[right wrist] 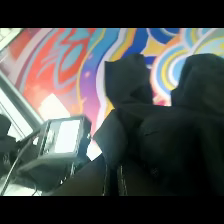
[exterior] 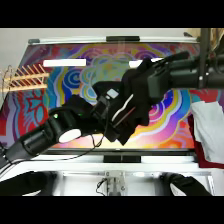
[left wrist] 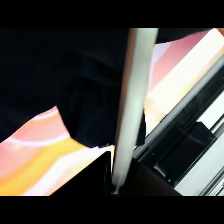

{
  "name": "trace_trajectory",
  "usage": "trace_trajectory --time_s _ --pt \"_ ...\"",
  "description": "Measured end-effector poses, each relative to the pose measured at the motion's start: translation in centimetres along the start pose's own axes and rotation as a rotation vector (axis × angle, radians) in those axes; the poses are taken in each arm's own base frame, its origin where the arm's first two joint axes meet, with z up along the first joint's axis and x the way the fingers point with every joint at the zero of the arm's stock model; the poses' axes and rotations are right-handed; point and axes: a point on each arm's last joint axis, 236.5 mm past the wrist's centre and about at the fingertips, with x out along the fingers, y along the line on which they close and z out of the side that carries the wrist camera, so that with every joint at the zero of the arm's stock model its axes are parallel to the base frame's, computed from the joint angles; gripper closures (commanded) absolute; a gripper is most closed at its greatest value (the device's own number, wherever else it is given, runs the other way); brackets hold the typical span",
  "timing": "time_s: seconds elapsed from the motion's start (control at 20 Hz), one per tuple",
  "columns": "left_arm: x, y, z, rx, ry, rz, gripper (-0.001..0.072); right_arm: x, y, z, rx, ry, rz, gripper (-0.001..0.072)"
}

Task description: Fold the shirts.

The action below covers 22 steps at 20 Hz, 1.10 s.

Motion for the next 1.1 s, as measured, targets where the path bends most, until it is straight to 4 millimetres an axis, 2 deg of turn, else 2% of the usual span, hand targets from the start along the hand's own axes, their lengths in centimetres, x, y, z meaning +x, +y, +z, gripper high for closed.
trace_trajectory --time_s 0.45,0.7,1.0,1.1 --pt "-1.6 1.7 -4.1 0.157 0.181 0.046 0.065 0.0 -1.2 -0.4 -0.011 0.015 -0.052 0.0639" --pt "-3.5 4.9 -7.0 0.291 0.327 0.149 0.065 -0.1 -2.0 -0.5 -0.019 0.022 -0.085 0.0639" --pt "-8.6 6.9 -7.0 0.384 0.287 0.204 0.065 -1.4 -3.6 0.2 -0.057 0.011 -0.183 0.0639" --pt "-9.4 7.0 -6.9 0.445 0.277 0.196 0.065 -1.7 -3.9 0.4 -0.064 0.008 -0.2 0.0639"
